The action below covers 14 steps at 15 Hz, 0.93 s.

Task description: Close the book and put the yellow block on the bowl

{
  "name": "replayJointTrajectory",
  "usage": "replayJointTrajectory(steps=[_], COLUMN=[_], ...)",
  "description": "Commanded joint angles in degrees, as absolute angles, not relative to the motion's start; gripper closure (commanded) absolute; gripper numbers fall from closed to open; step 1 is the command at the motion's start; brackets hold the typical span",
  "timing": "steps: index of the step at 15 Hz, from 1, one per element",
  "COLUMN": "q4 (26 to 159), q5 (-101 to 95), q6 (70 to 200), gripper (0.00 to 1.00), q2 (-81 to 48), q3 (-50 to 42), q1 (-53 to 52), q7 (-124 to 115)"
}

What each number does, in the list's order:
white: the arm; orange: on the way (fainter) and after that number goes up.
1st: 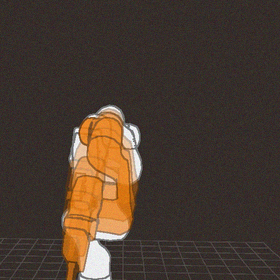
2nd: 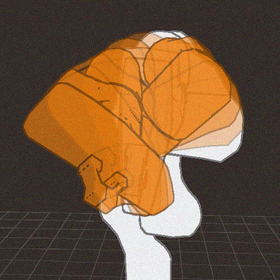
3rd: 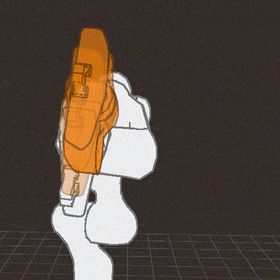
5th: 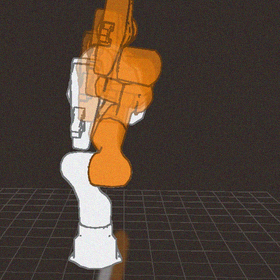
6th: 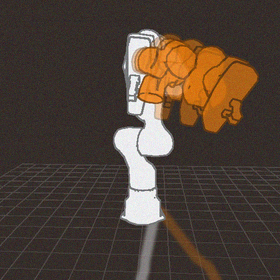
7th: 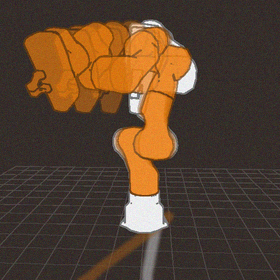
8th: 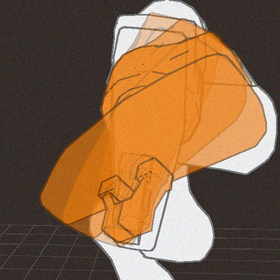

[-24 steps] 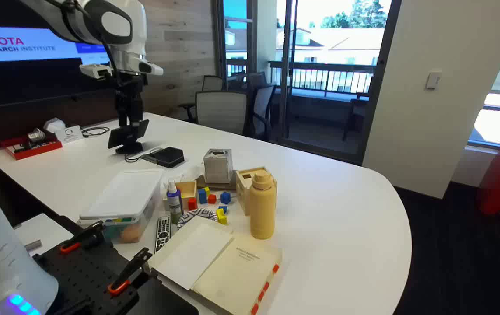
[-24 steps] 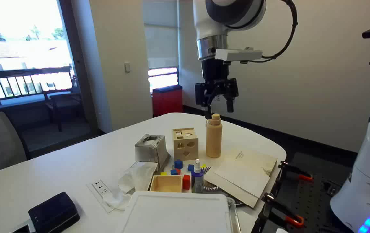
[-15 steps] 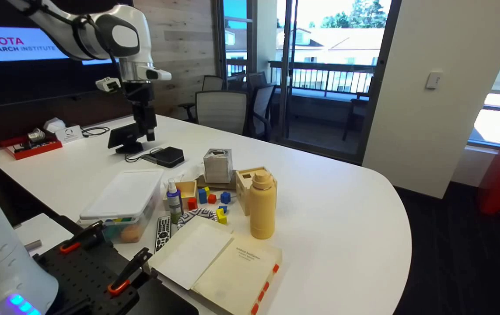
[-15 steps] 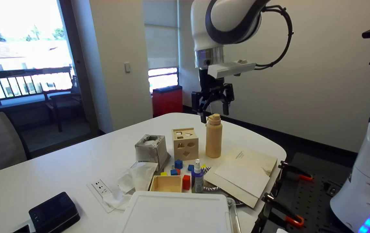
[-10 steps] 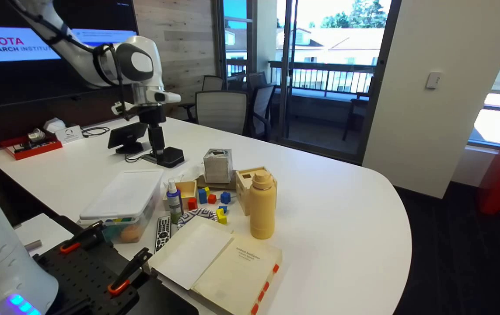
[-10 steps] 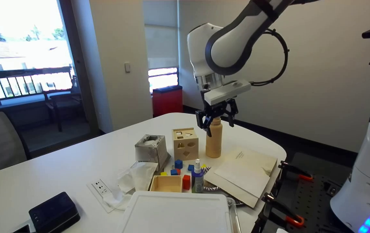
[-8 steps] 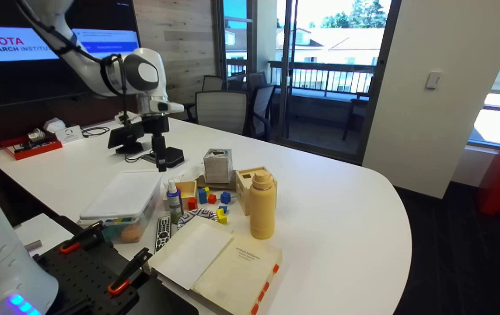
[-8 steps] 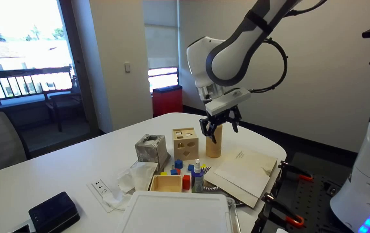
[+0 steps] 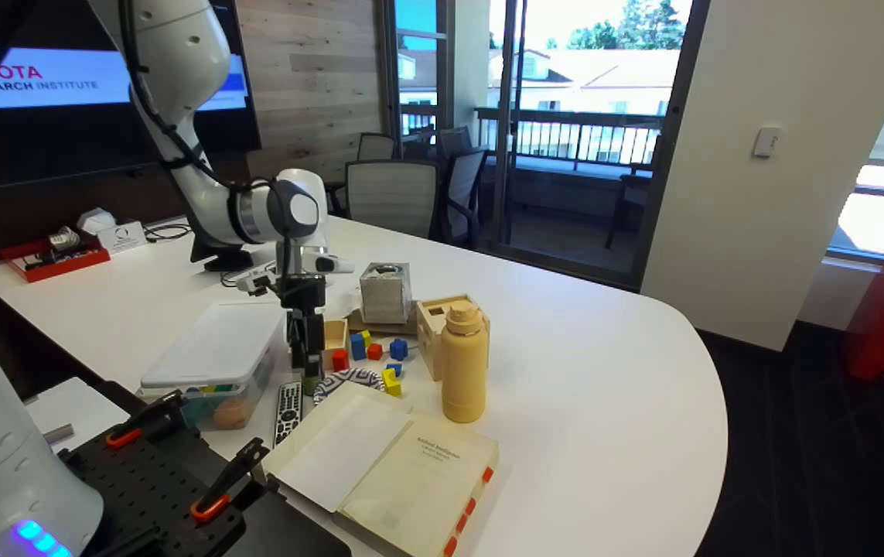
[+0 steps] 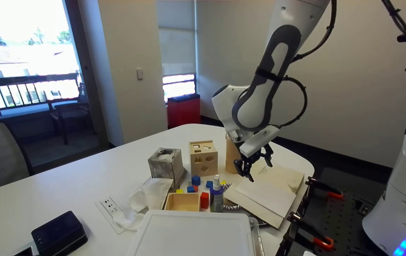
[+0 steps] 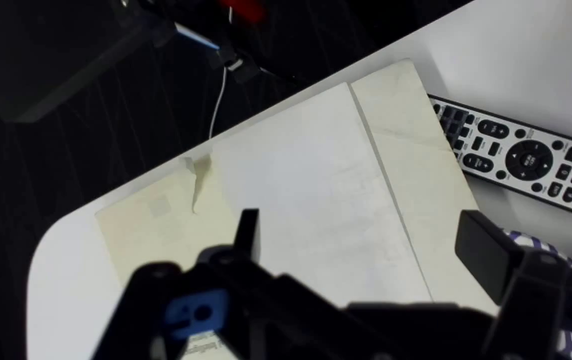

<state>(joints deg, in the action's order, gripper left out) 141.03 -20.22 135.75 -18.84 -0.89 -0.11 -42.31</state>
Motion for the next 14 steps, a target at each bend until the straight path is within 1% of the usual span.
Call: replayJointTrajectory(steps=[1,6,14], q4=[139.0,137.5,136.4], q5=[-22.0,-21.8,-20.3], q6=[140.6,144.6,150.5], gripper=[0.00,0.00,0.00], q2=[-24.9,-31.4,-37.4], q3=[-3.4,-5.4,-6.4], q1=[-2.0,-5.7,-10.7], q7=[-32.7,-24.1,-21.3])
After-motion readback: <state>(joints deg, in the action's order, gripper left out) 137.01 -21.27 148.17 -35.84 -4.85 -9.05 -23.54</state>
